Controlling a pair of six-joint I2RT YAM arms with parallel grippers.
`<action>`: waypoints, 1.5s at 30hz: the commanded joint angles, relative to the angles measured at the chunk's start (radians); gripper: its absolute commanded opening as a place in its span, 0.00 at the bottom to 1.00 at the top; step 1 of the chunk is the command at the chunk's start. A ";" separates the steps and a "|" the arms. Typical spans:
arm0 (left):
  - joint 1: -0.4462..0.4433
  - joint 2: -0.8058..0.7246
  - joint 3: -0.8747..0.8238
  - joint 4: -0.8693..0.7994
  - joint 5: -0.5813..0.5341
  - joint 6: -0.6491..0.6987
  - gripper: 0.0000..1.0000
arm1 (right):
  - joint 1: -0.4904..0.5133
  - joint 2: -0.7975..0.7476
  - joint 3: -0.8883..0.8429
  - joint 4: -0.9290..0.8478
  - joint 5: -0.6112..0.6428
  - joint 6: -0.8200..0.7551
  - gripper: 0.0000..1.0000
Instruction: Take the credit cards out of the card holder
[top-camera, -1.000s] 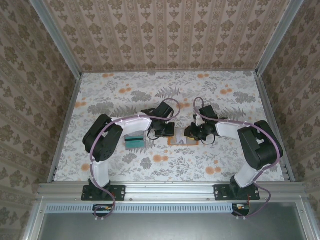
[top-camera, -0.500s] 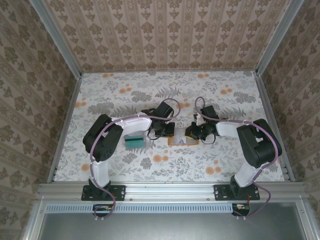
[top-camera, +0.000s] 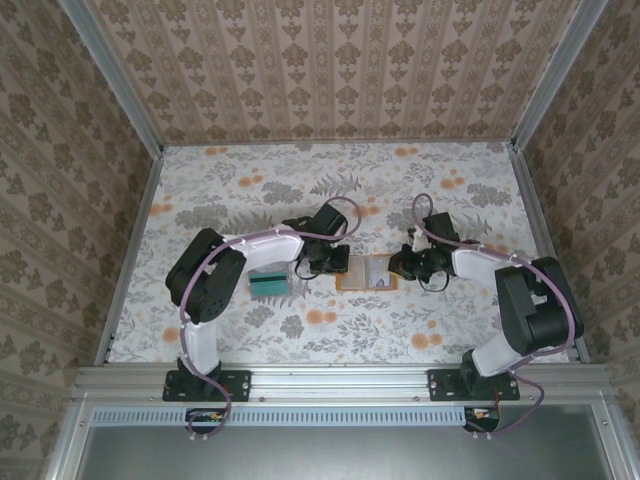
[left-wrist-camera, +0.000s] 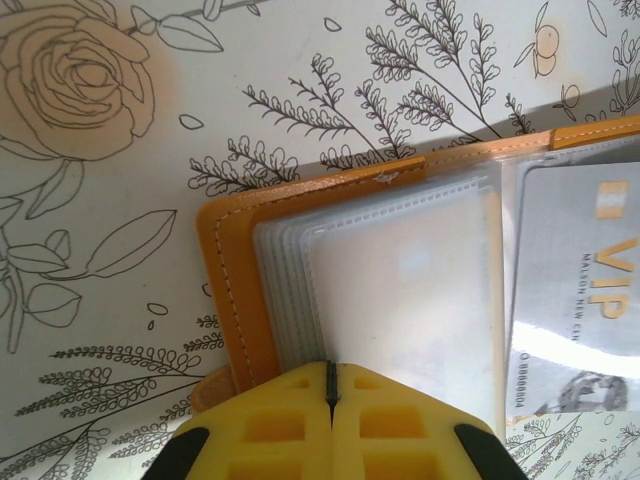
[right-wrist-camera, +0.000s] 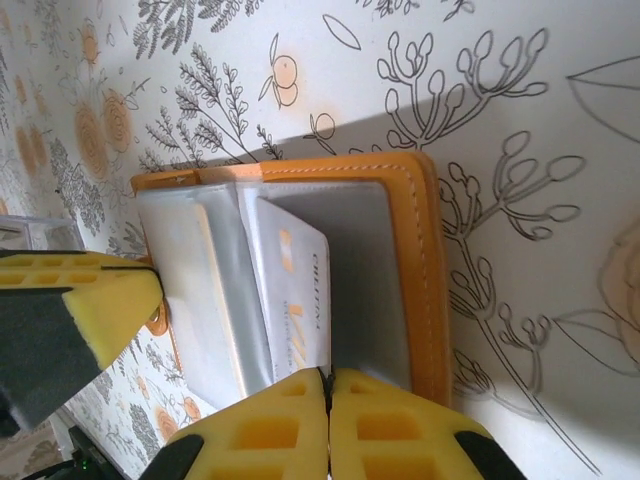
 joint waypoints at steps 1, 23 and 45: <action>0.005 0.035 -0.008 -0.089 -0.037 0.028 0.05 | -0.006 -0.058 -0.014 -0.069 0.032 -0.033 0.07; 0.162 -0.438 -0.013 -0.222 -0.200 0.038 0.76 | 0.237 -0.129 0.360 -0.309 0.216 -0.240 0.00; 0.510 -1.115 -0.293 -0.490 -0.472 -0.011 1.00 | 0.644 0.335 0.942 -0.437 0.403 -0.948 0.00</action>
